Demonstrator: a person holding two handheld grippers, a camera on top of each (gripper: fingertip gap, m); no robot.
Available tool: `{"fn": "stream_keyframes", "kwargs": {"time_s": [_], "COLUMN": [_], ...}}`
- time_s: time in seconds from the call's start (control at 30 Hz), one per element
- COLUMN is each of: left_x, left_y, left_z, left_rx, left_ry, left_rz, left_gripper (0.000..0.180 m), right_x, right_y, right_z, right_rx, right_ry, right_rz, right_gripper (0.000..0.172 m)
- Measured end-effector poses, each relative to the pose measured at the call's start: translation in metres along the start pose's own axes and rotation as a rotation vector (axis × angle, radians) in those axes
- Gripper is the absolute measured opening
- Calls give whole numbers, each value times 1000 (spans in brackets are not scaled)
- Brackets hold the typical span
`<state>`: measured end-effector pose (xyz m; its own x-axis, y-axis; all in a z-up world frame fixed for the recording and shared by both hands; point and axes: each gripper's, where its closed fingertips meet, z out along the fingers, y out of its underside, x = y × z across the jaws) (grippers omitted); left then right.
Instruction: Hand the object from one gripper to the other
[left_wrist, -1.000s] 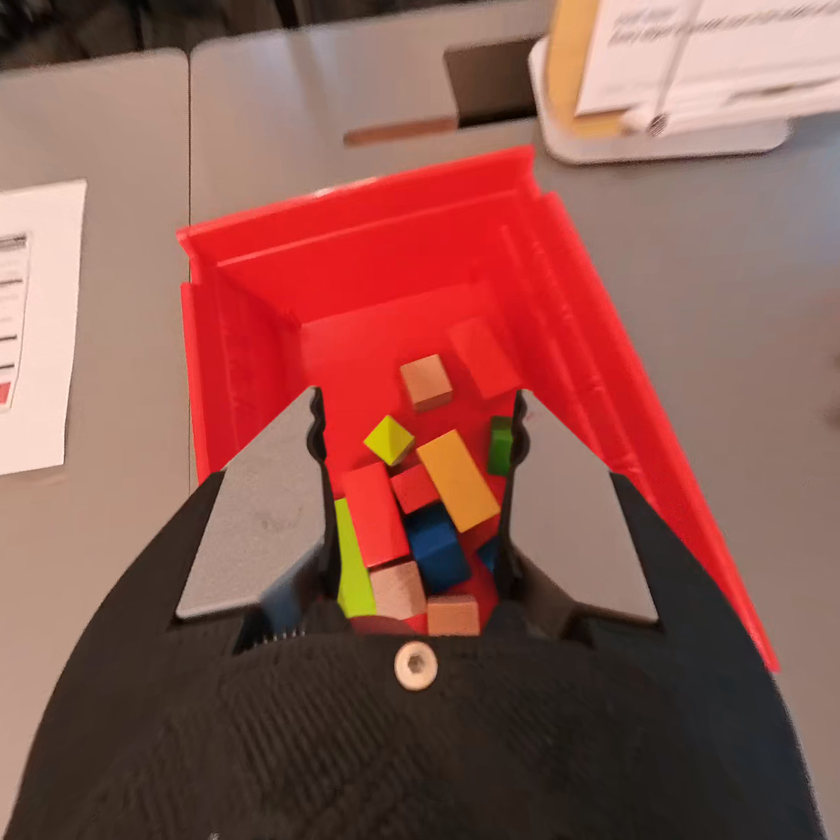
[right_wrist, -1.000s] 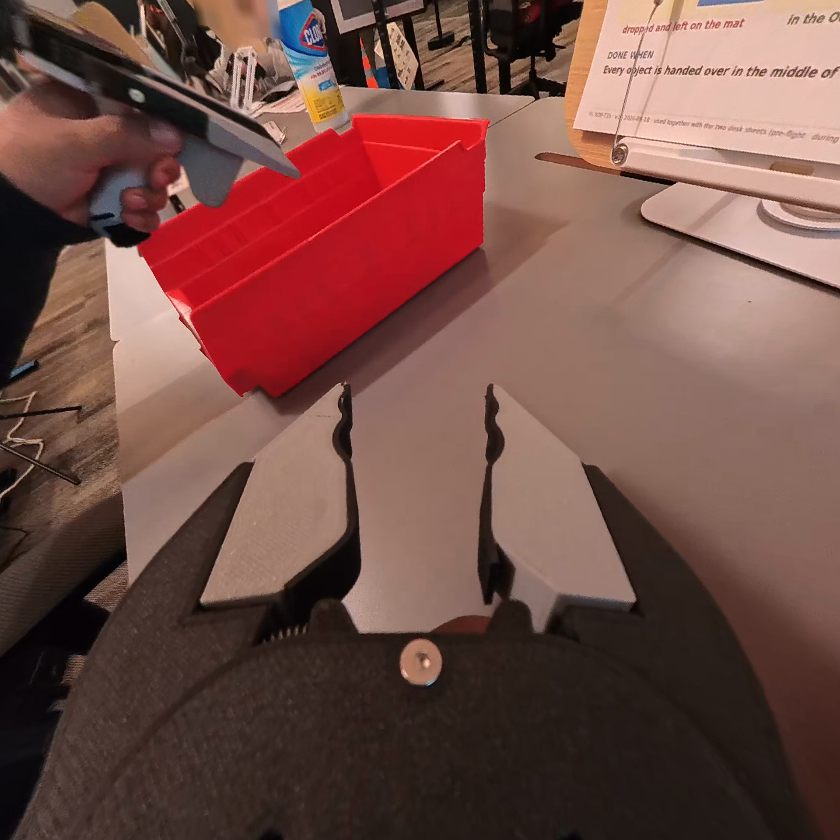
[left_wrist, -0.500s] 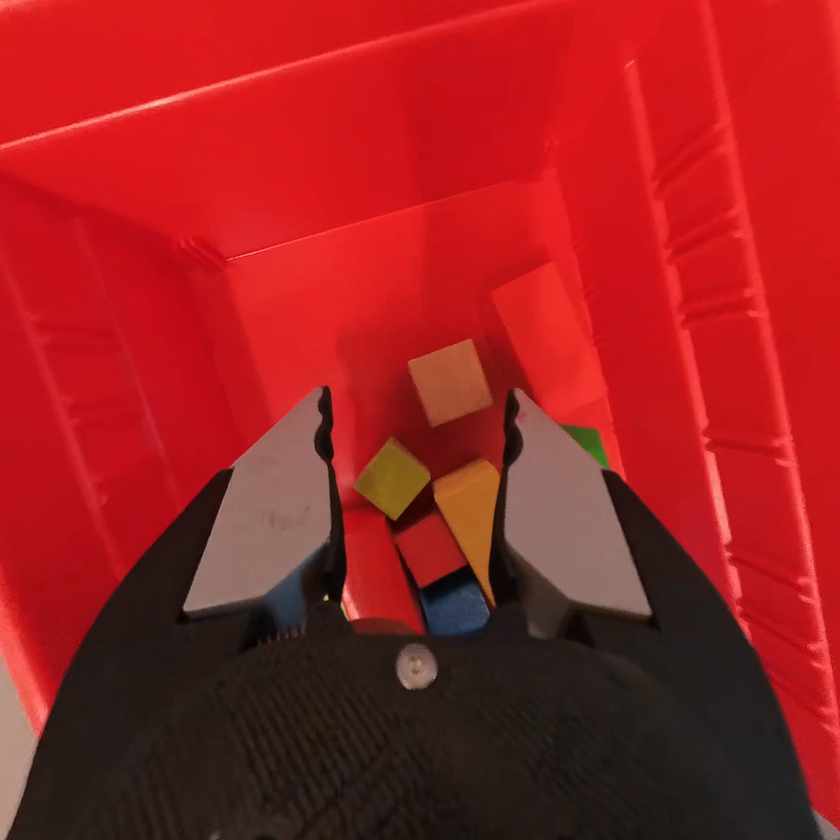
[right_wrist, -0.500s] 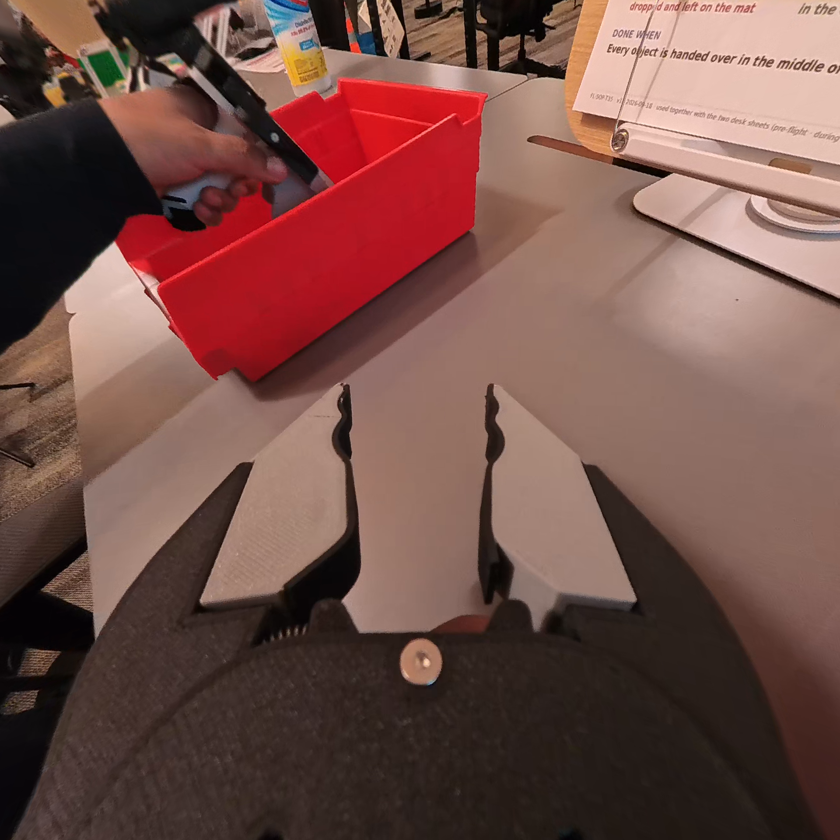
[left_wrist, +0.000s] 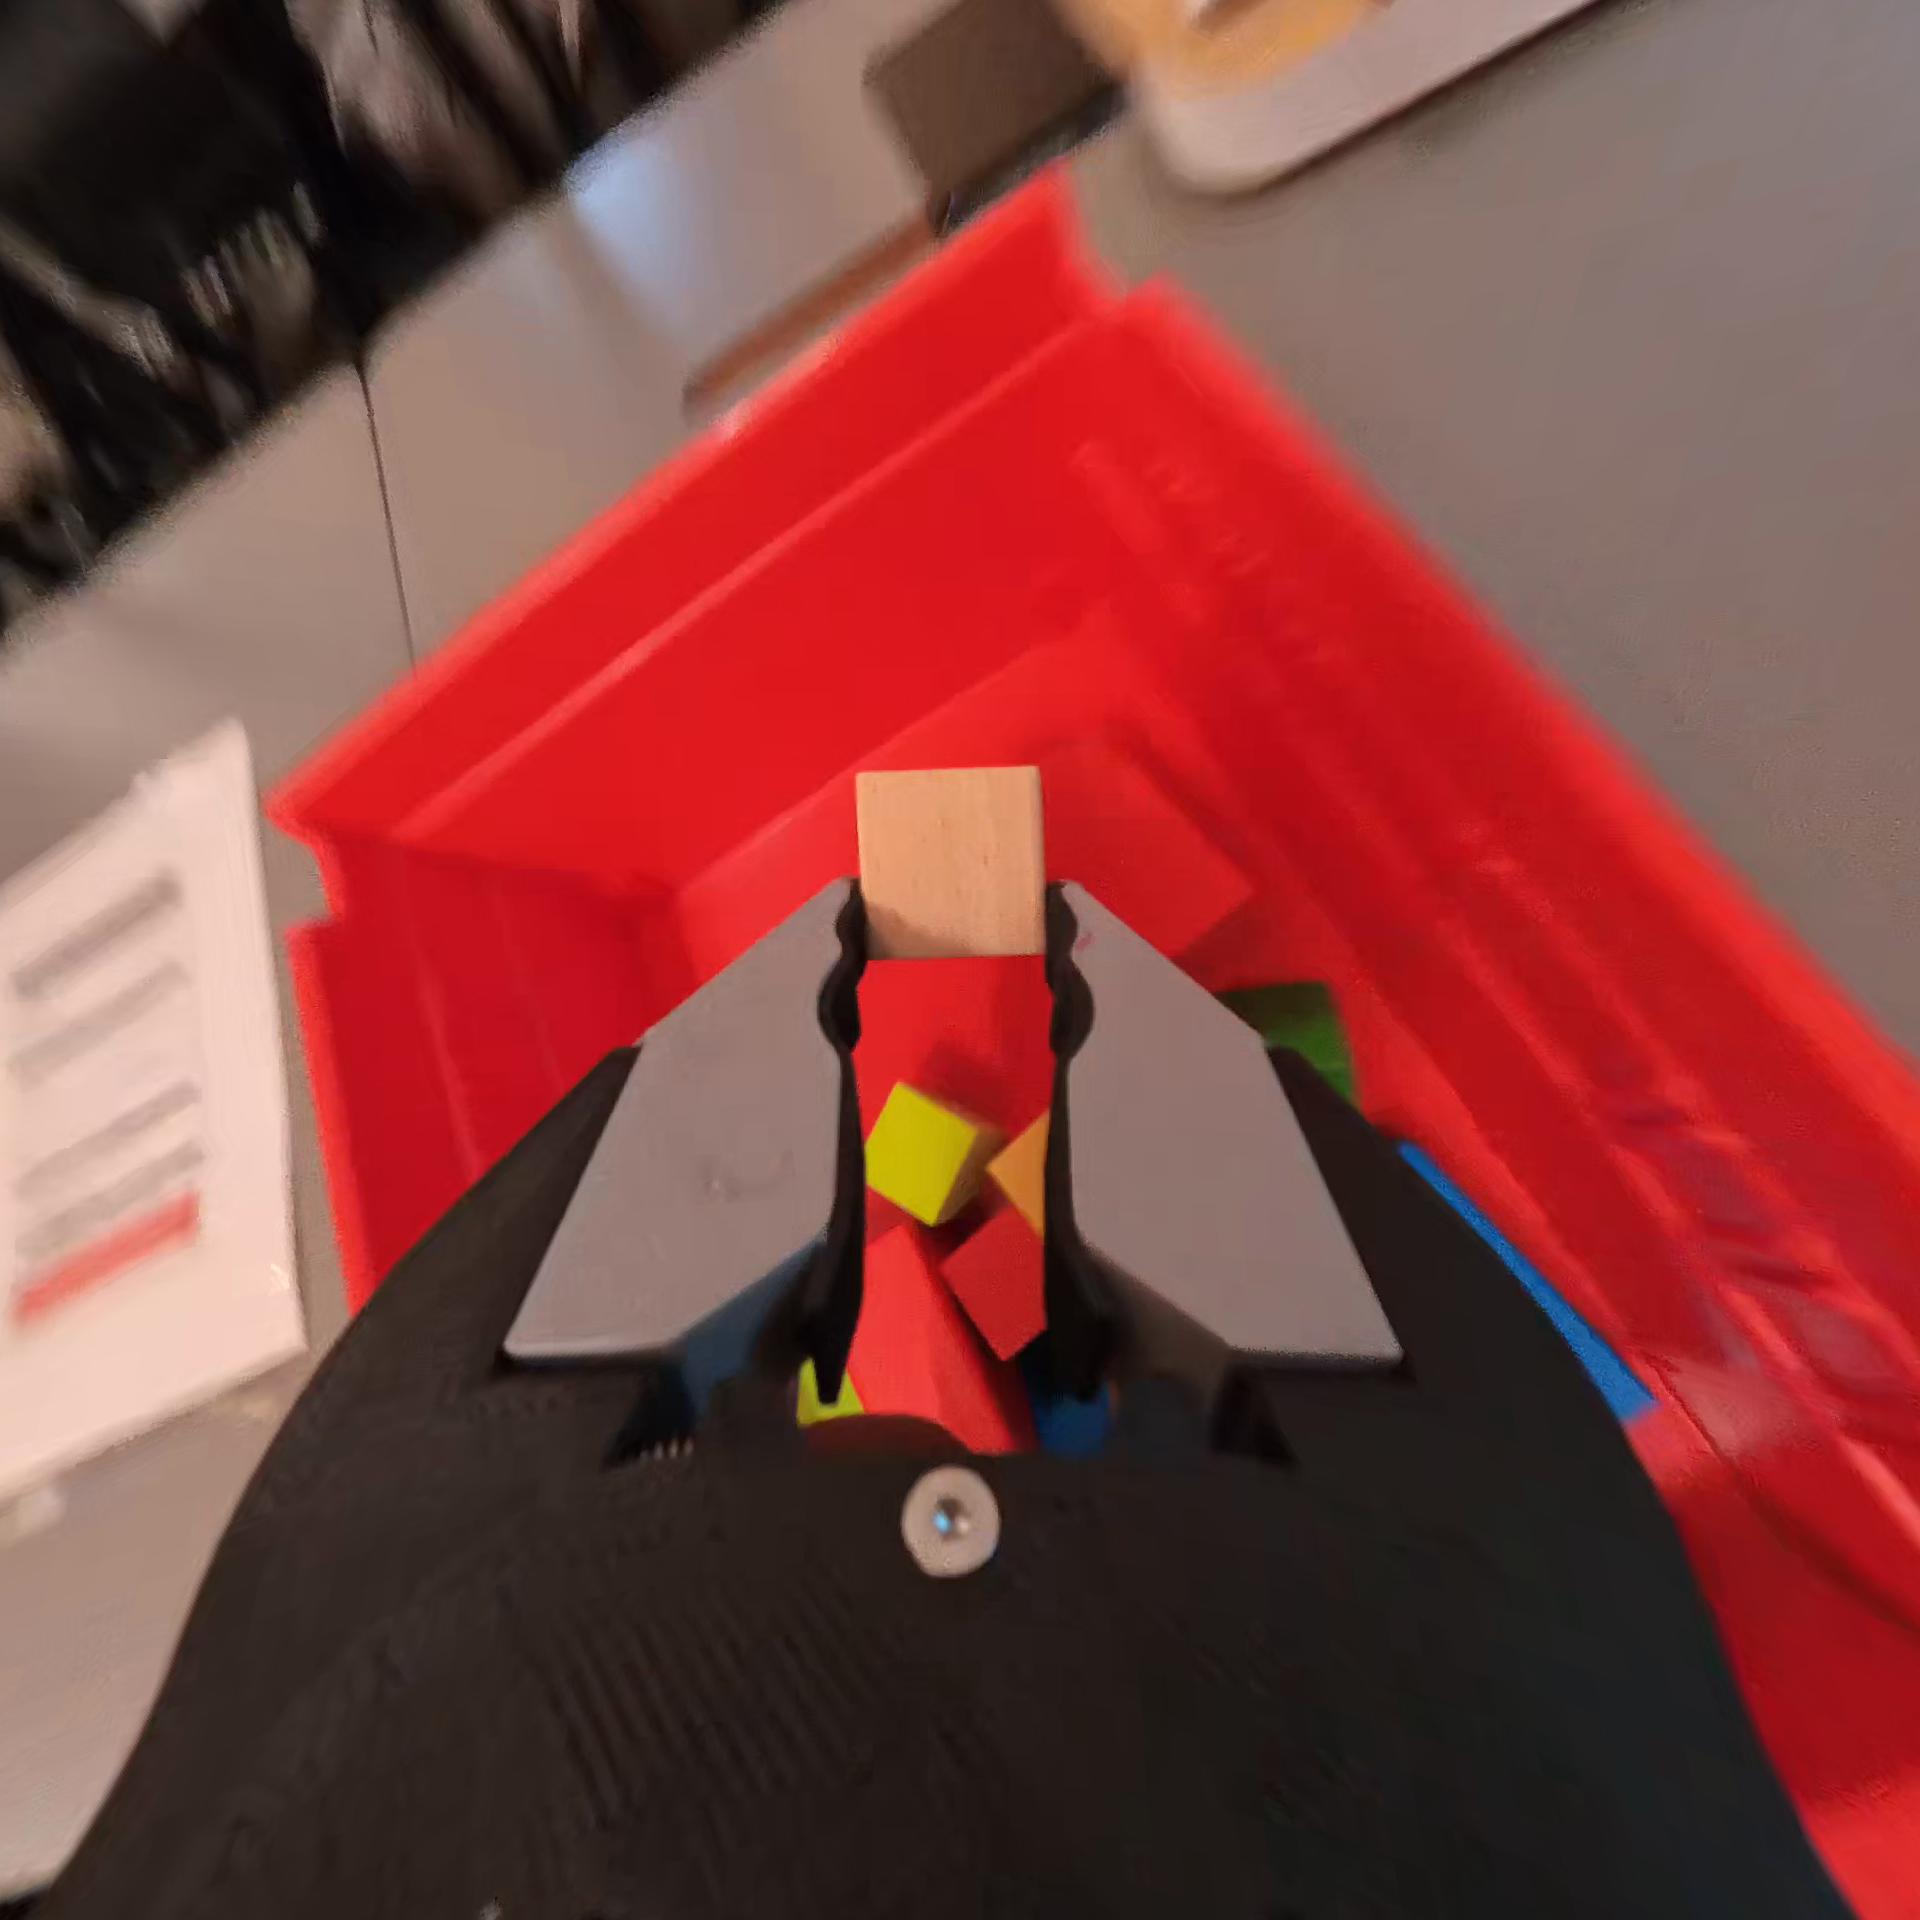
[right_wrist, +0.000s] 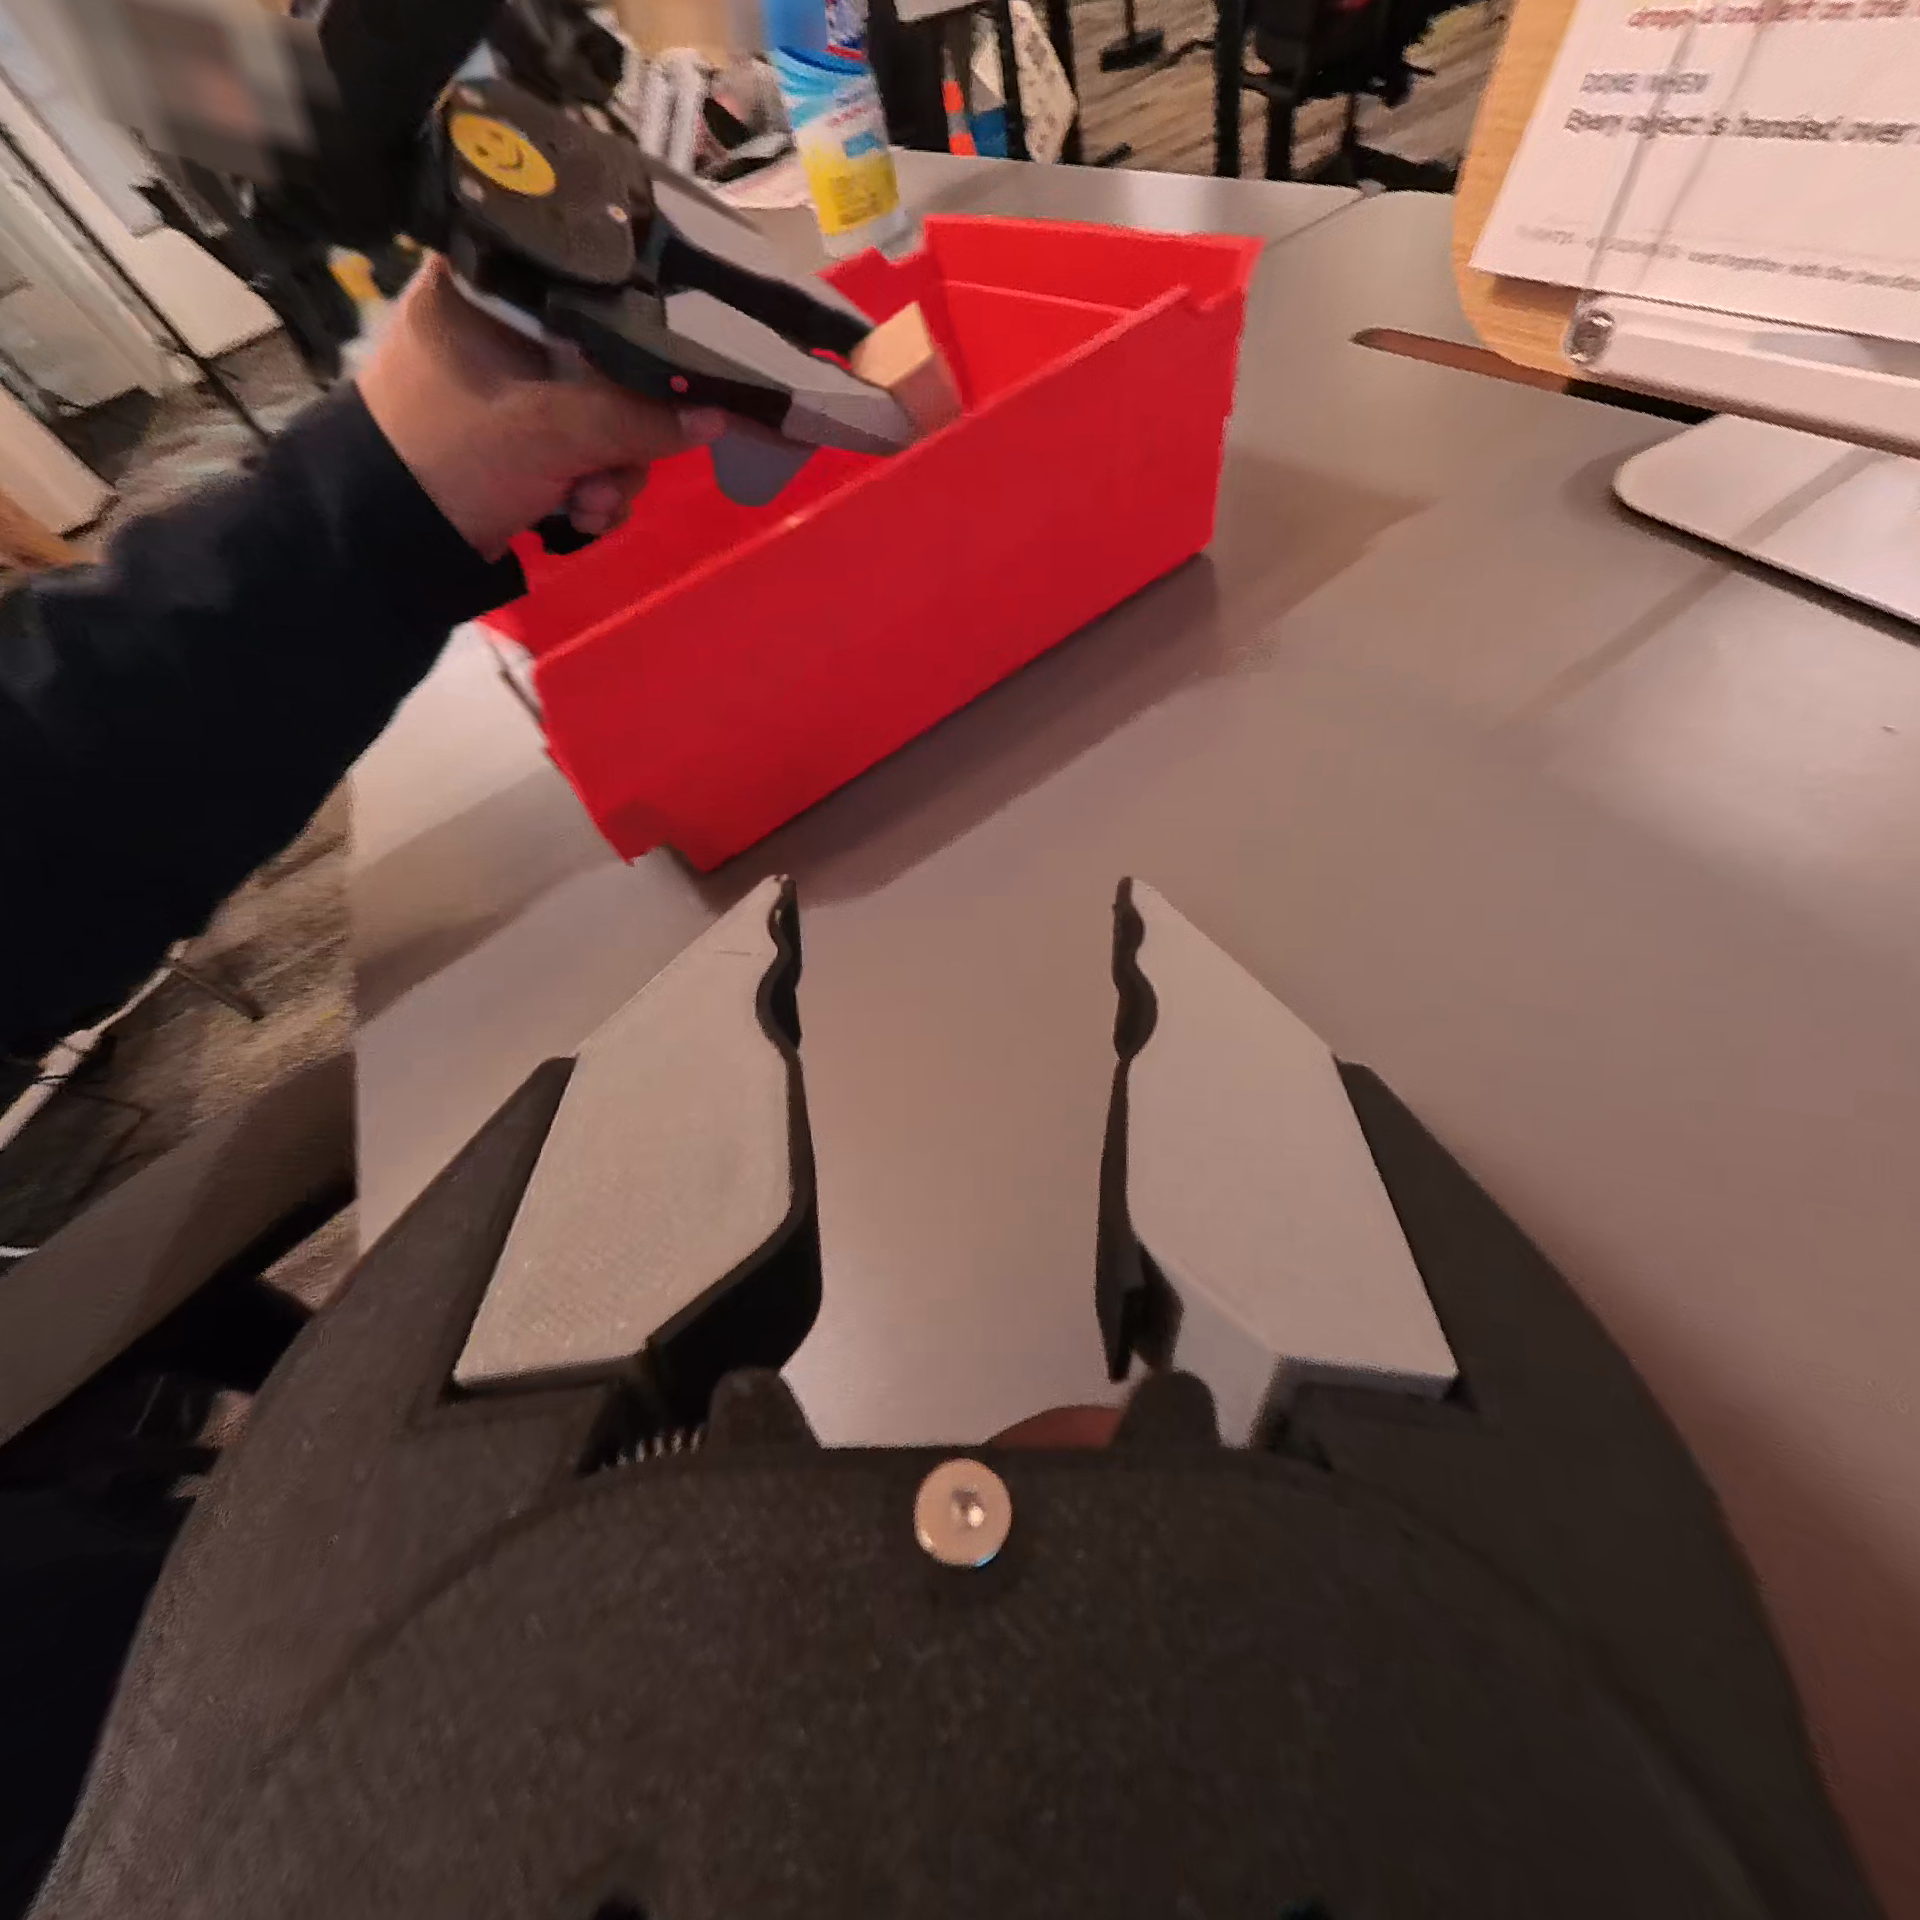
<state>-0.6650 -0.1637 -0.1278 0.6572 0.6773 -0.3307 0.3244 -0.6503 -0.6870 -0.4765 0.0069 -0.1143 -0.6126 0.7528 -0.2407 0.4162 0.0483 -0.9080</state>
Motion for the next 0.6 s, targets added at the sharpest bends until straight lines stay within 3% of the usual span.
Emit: {"fn": "stream_keyframes", "kwargs": {"time_s": [0.13,0.3,0.43,0.6], "left_x": [59,160,211,227], "left_y": [-41,-57,-66,-67], "left_z": [-56,-105,-127,-127], "left_rx": [236,452,574,599], "left_ry": [-38,-41,8,52], "left_rz": [334,775,840,824], "left_gripper": [30,30,30,30], "right_x": [-27,-47,-52,-53], "right_y": [-10,-20,-23,-35], "right_z": [-4,-6,-5,-18], "right_rx": [35,68,84,168], "right_ry": [-176,-305,-302,-324], "right_rz": [53,130,112,114], "right_gripper": [62,68,68,30]}}
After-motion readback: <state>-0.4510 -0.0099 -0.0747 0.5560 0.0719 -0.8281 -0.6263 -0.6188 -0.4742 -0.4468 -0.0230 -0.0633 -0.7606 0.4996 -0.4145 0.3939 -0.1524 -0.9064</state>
